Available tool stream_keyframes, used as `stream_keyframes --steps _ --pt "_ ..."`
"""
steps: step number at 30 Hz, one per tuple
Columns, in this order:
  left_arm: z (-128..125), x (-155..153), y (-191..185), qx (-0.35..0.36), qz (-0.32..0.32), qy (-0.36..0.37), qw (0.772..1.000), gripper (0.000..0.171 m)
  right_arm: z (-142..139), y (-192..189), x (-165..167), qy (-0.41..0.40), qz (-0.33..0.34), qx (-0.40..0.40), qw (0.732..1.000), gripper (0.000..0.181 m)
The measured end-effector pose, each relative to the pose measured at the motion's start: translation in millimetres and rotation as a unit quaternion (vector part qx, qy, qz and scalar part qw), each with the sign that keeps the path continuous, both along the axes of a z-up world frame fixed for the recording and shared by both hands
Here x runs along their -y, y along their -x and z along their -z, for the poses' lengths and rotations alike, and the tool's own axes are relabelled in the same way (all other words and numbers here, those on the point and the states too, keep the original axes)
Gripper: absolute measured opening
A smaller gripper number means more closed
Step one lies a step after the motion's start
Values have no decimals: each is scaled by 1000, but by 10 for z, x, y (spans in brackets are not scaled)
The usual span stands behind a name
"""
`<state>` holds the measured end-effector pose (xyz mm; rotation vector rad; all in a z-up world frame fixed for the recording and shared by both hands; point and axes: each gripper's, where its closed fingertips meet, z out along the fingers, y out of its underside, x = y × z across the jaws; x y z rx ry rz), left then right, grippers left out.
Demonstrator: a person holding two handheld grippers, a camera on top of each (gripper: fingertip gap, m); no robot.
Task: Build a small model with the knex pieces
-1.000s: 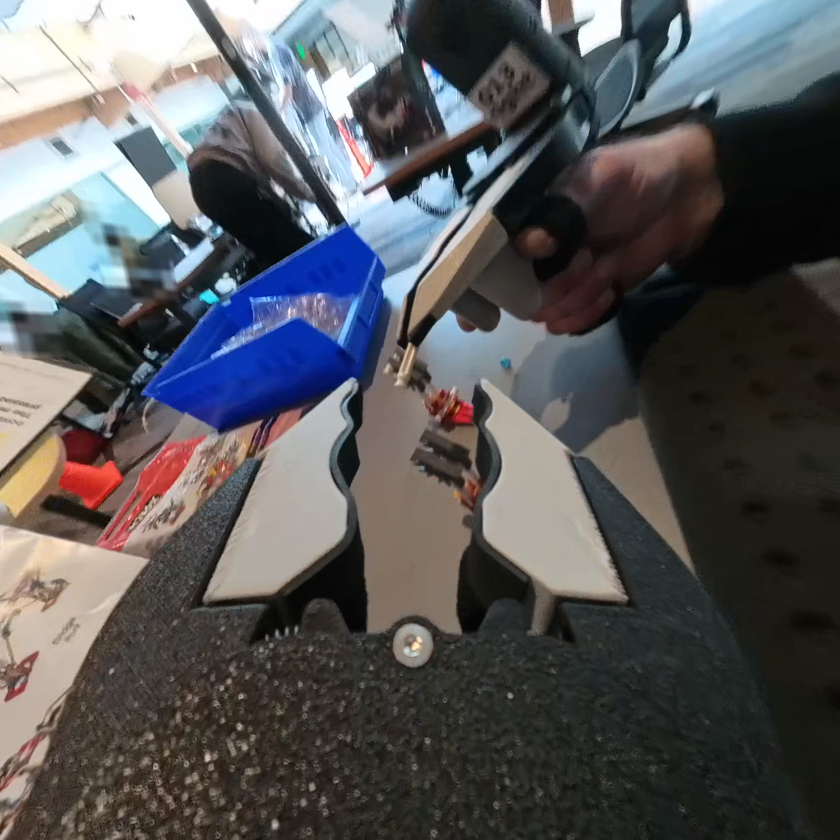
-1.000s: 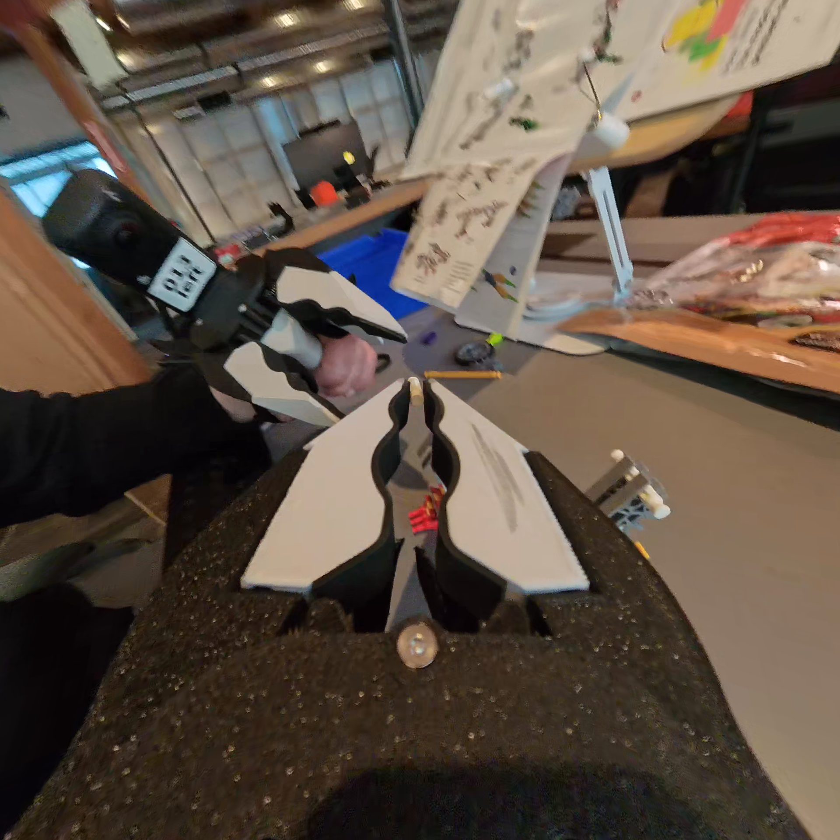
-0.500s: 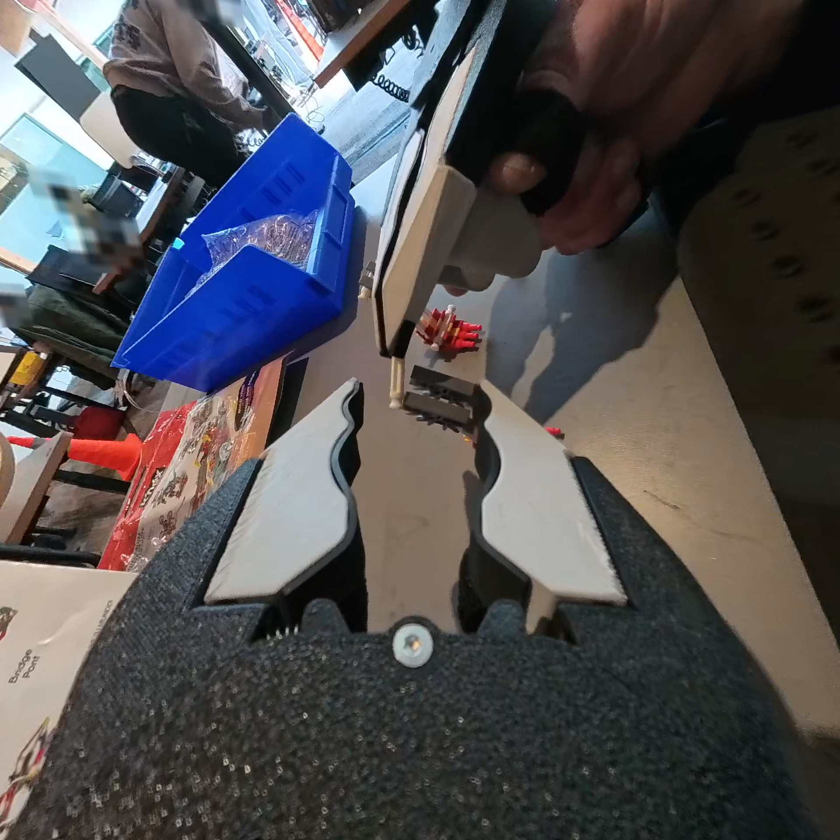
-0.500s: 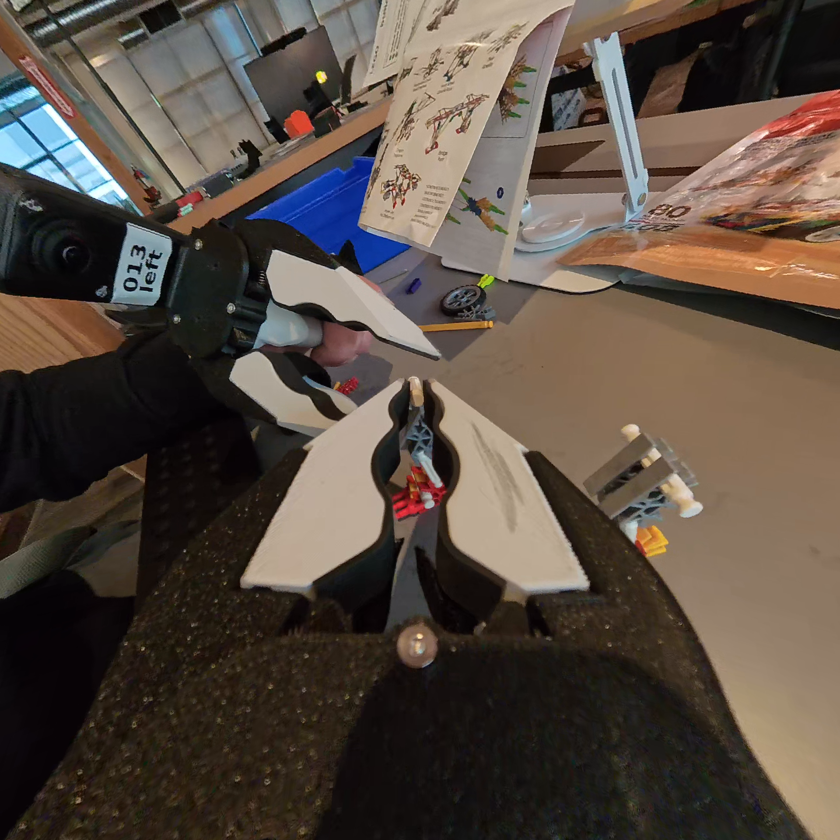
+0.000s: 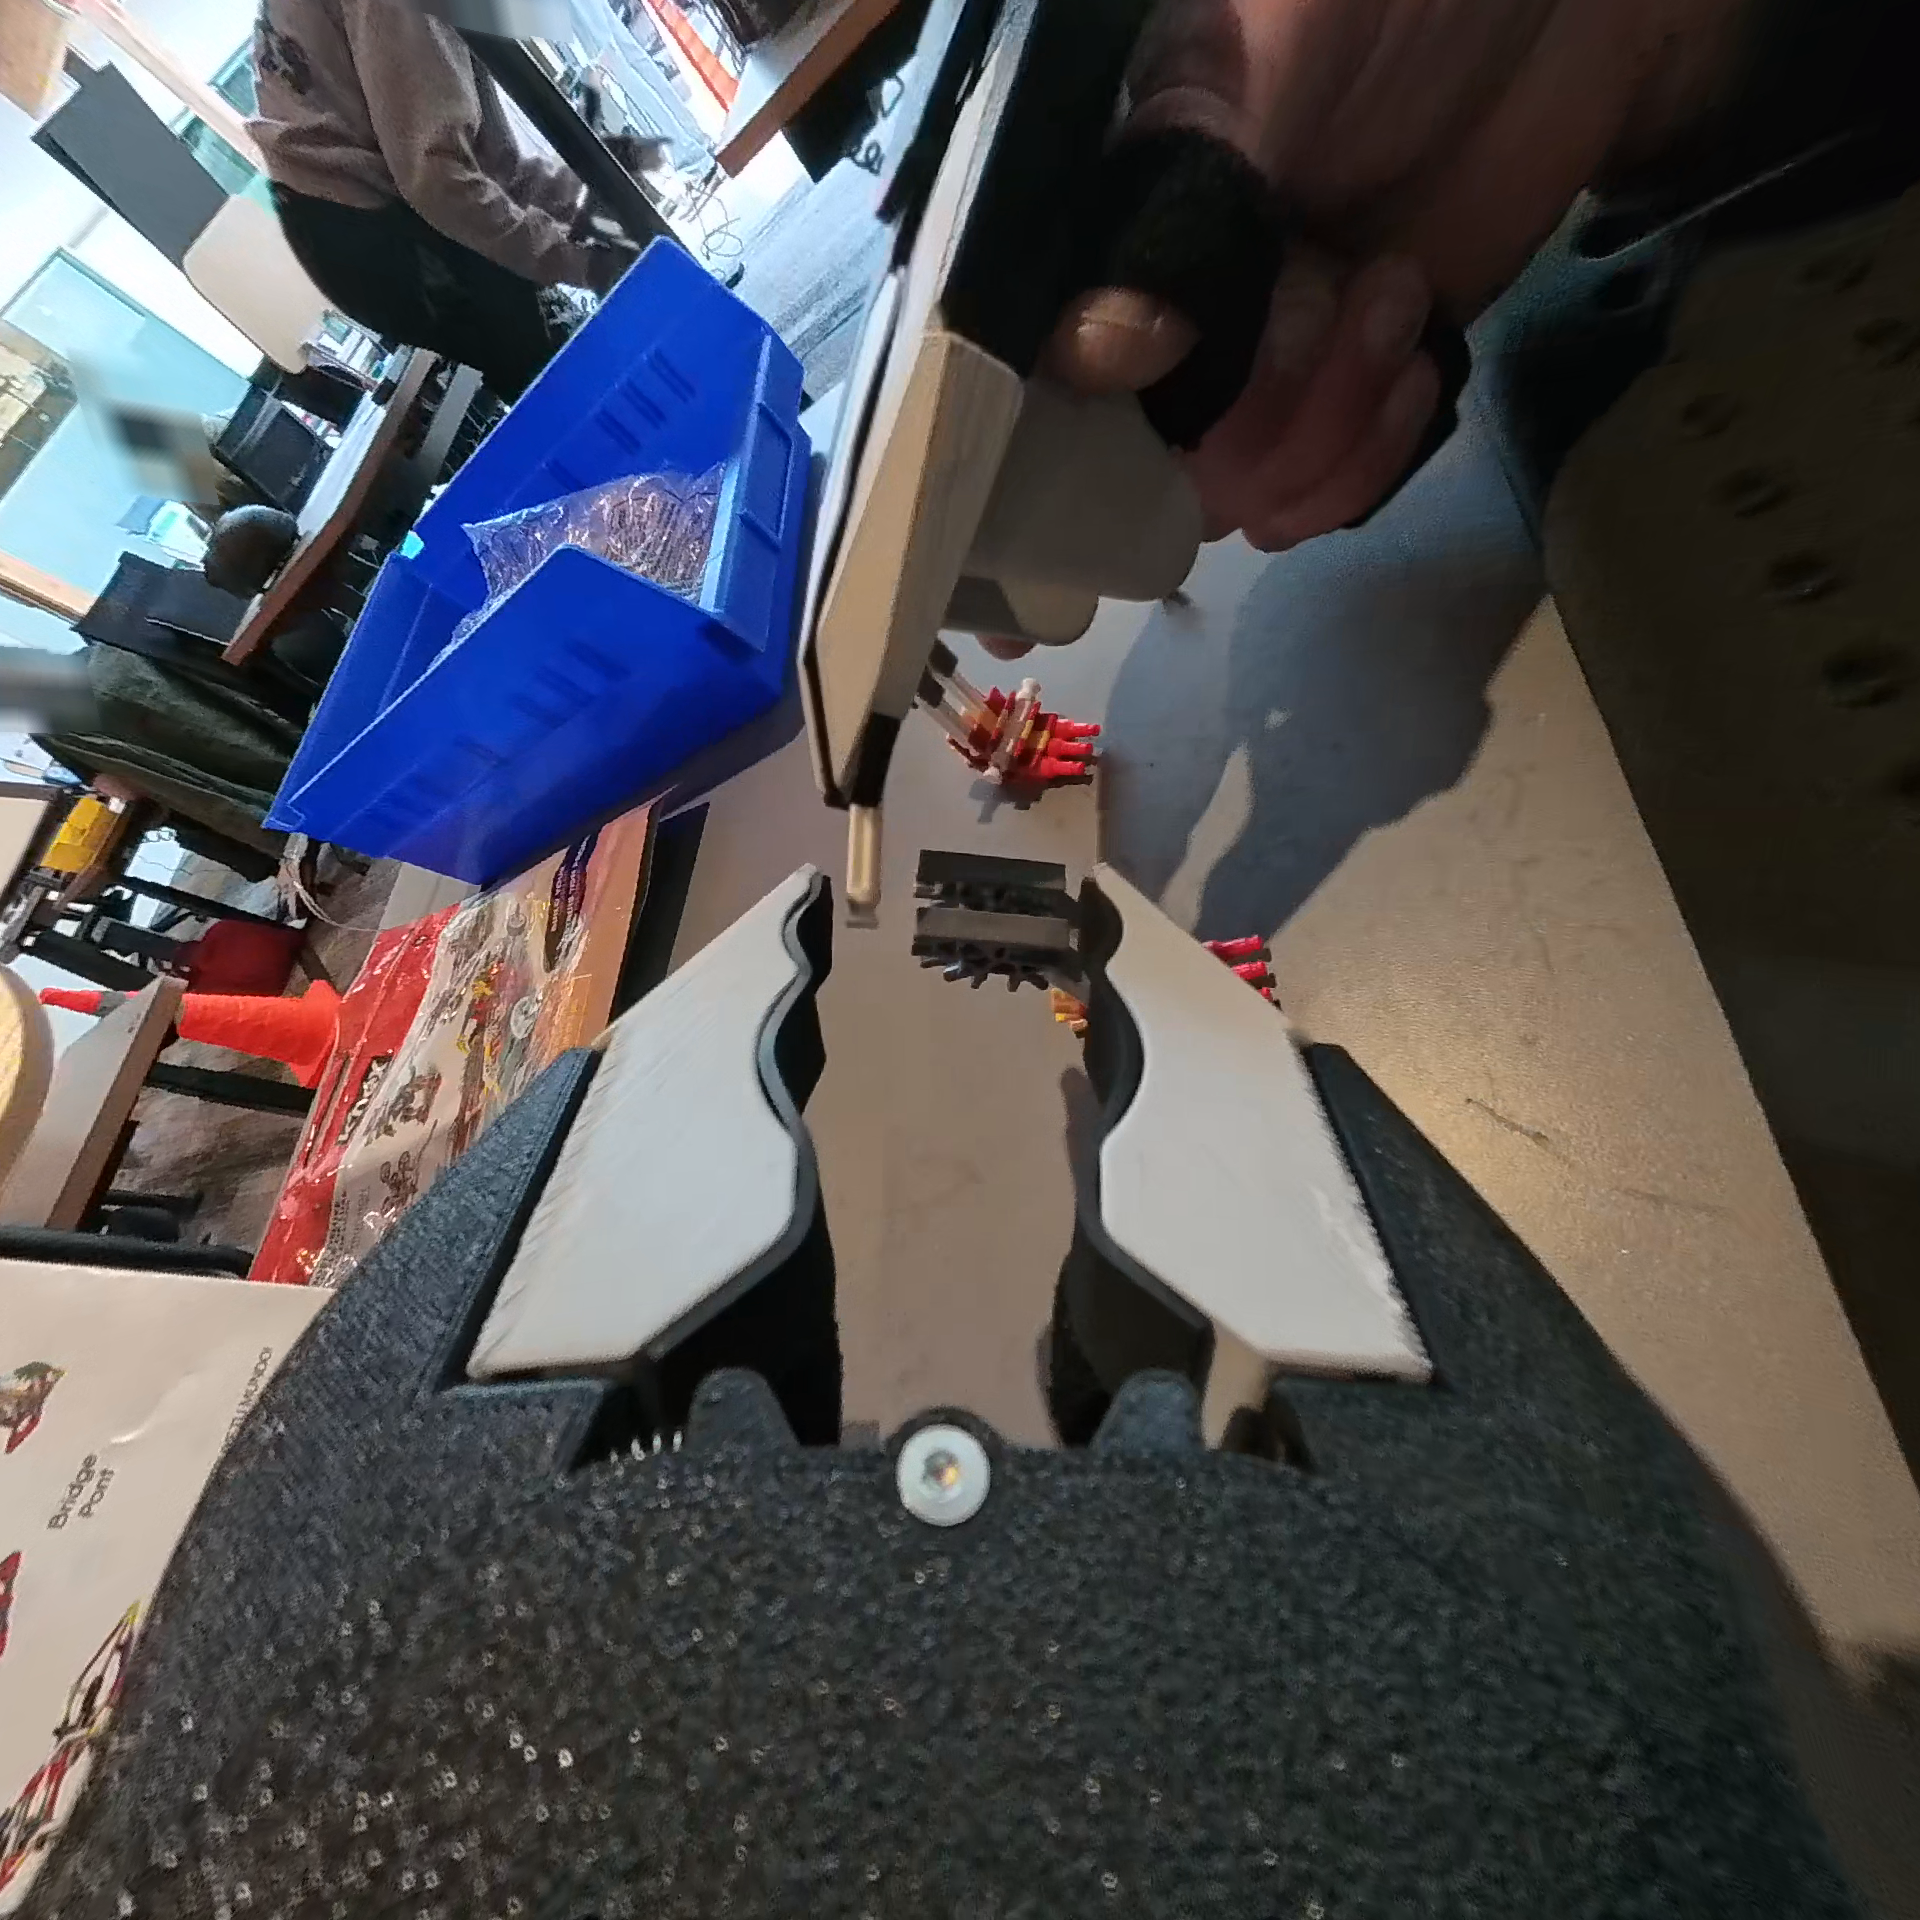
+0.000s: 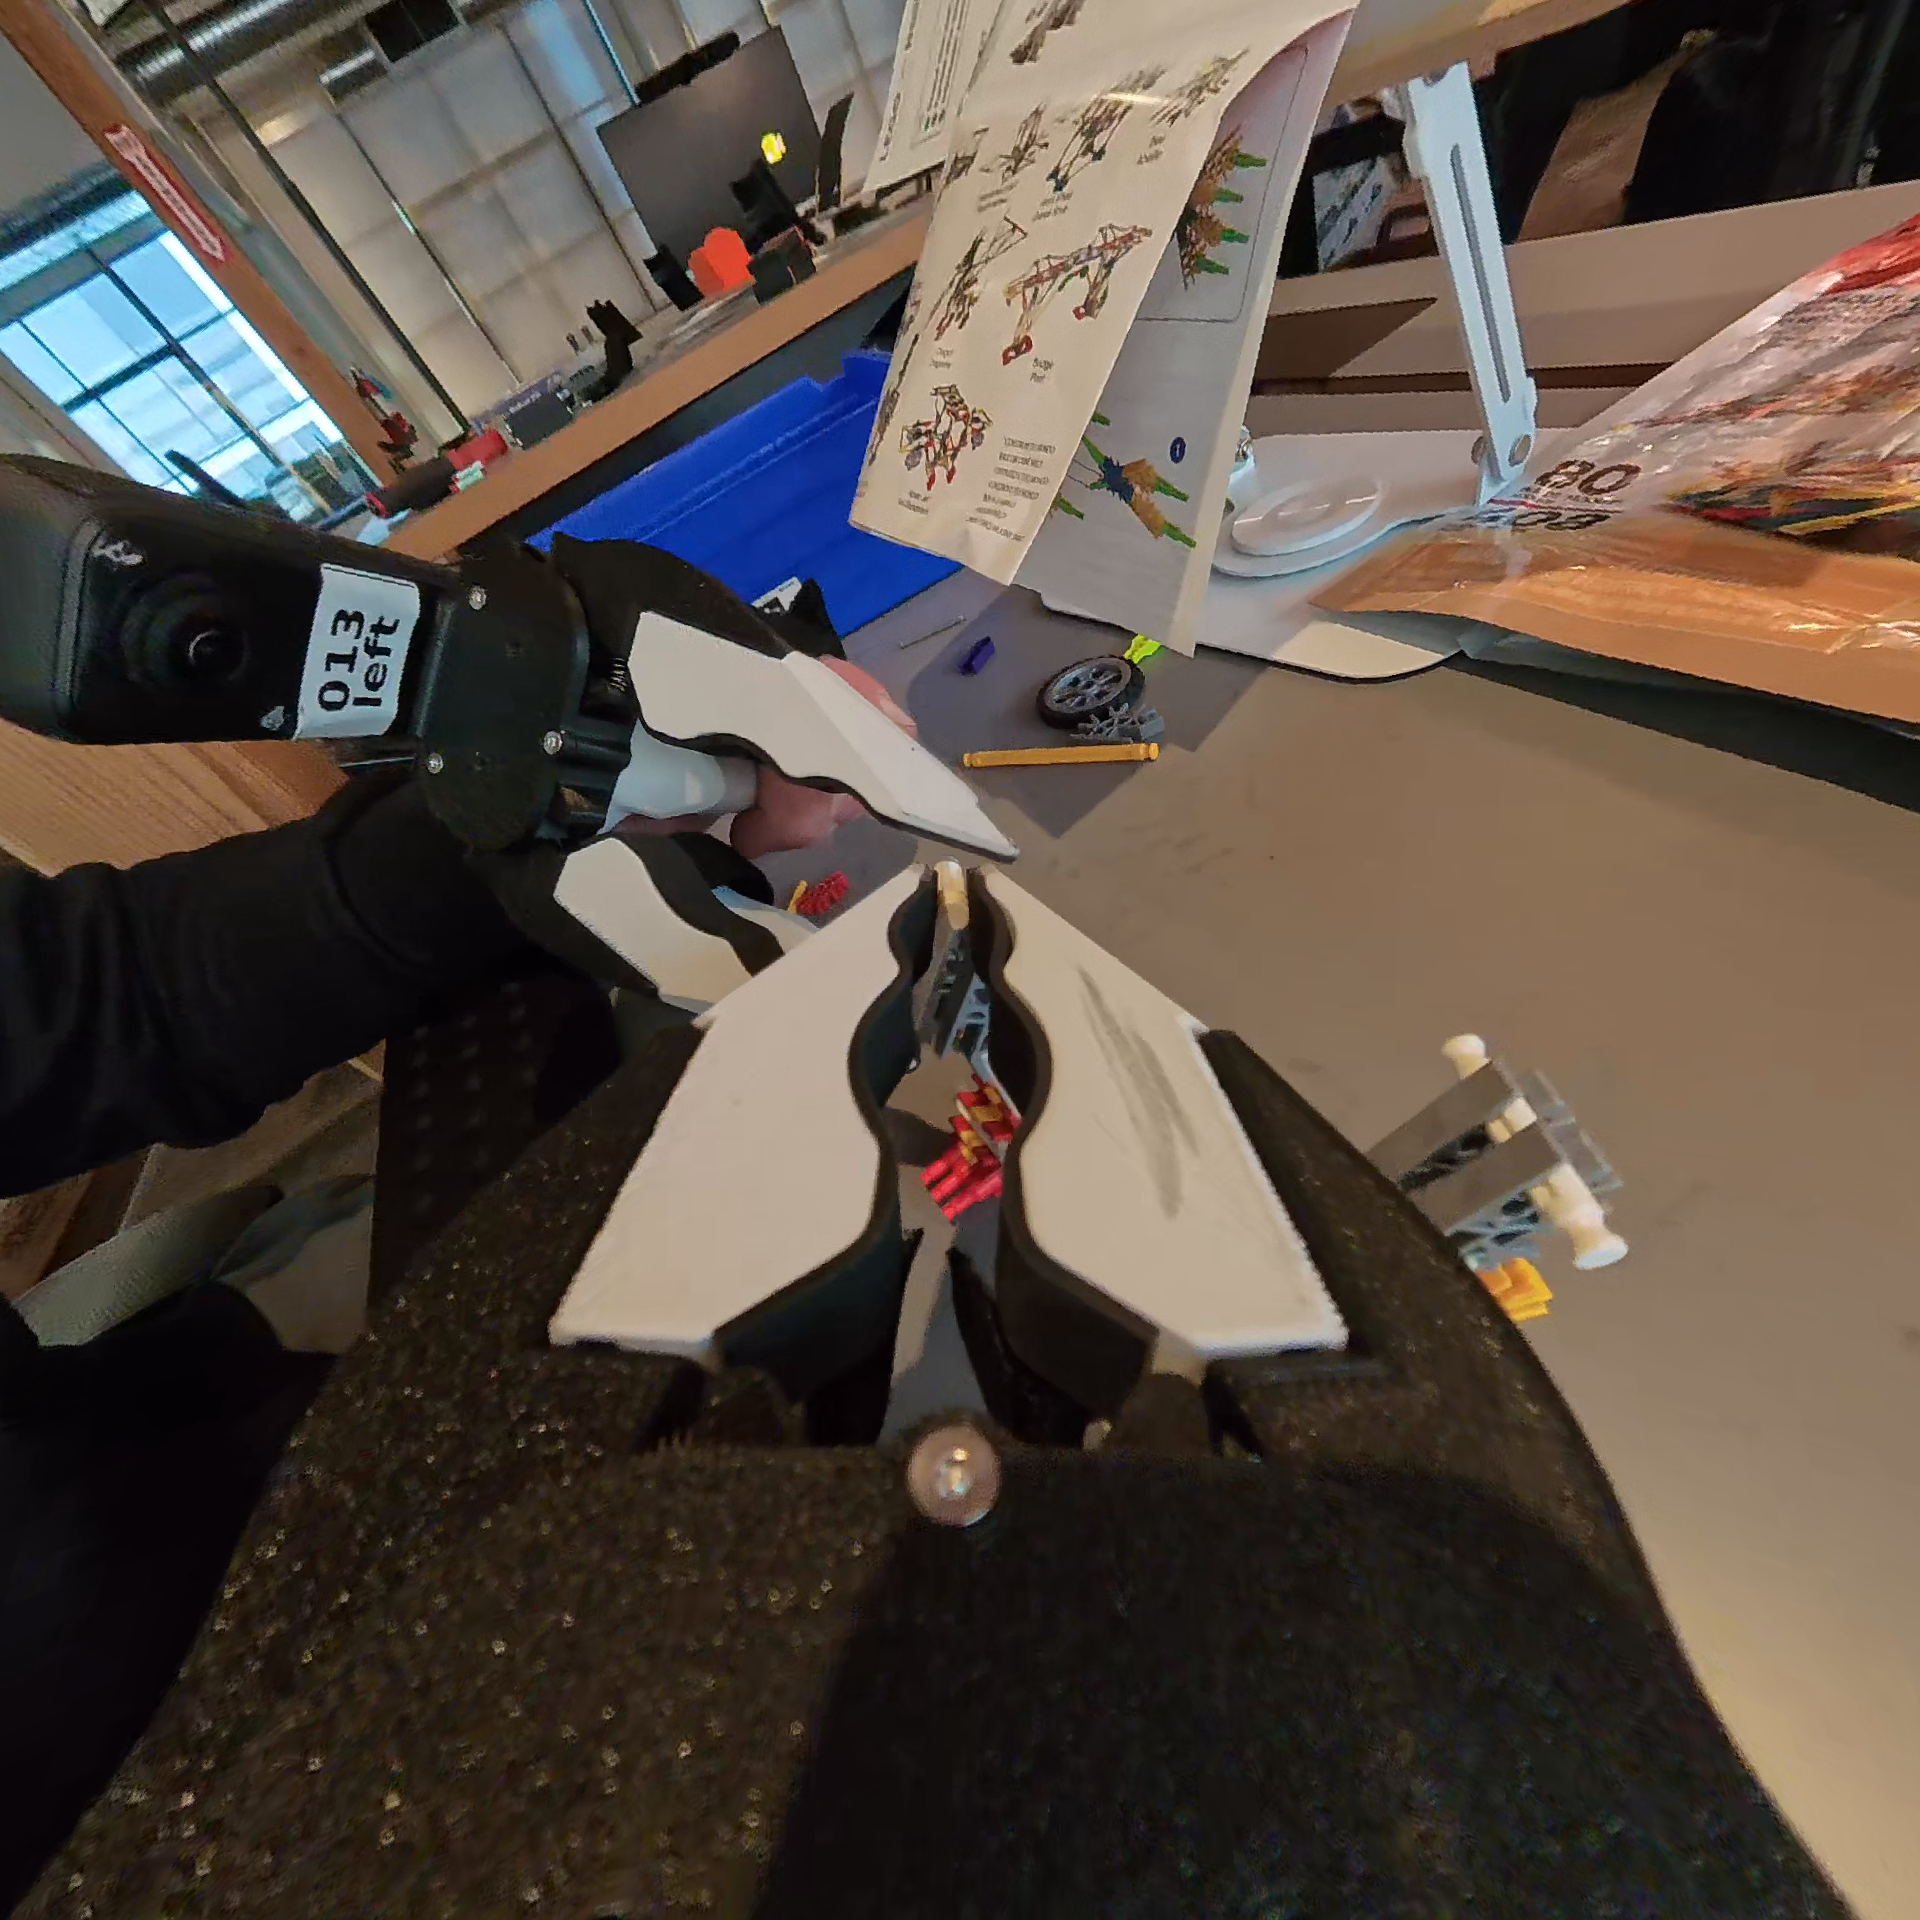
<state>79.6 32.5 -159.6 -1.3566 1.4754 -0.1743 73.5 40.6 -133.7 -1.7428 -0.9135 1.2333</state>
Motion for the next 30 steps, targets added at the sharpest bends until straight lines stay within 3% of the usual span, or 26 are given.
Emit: stream_keyframes --steps 11,30 --pt "34 3 19 -13 3 -5 1000 38 141 64 -9 44 -41 15 998 5" --pt "78 23 -12 -23 8 1 1000 32 204 8 -2 70 -42 9 997 6"
